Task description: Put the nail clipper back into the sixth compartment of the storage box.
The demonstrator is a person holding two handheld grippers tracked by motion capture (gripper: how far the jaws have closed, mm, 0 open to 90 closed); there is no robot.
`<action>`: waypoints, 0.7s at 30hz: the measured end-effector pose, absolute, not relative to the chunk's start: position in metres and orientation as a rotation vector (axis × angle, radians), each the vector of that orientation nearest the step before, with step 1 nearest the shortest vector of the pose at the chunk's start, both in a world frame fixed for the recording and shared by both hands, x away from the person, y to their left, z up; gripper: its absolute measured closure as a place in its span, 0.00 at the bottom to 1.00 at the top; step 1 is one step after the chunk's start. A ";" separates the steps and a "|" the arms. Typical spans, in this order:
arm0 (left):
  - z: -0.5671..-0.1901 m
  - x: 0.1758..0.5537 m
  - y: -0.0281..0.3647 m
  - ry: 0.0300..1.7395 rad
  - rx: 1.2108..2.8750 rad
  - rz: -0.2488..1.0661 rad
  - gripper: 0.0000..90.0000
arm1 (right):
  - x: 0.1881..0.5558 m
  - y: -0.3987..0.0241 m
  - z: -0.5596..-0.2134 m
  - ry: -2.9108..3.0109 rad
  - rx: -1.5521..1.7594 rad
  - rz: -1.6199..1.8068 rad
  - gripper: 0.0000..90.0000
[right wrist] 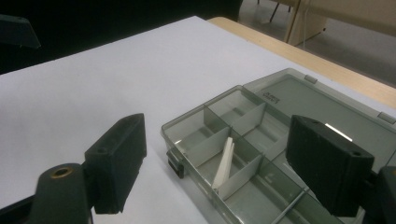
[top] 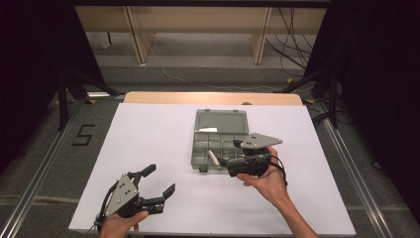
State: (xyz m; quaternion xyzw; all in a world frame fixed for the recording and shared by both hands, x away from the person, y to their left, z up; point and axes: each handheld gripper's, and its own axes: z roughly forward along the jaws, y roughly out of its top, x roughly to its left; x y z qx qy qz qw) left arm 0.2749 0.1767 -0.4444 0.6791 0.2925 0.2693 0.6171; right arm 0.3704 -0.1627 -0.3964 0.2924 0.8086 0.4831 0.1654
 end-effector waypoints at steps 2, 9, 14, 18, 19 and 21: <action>-0.444 0.275 0.177 0.673 1.564 0.620 0.17 | 0.369 -0.165 -0.396 2.299 0.837 1.387 0.24; -0.445 0.275 0.177 0.675 1.562 0.620 0.17 | 0.362 -0.167 -0.396 2.279 0.803 1.359 0.23; -0.444 0.274 0.177 0.680 1.573 0.623 0.17 | 0.358 -0.170 -0.399 2.302 0.804 1.372 0.22; -0.444 0.274 0.177 0.681 1.571 0.621 0.17 | 0.355 -0.173 -0.401 2.284 0.798 1.385 0.22; -0.444 0.274 0.177 0.681 1.571 0.621 0.17 | 0.355 -0.173 -0.401 2.284 0.798 1.385 0.22; -0.445 0.275 0.177 0.680 1.574 0.624 0.17 | 0.353 -0.174 -0.402 2.274 0.793 1.413 0.23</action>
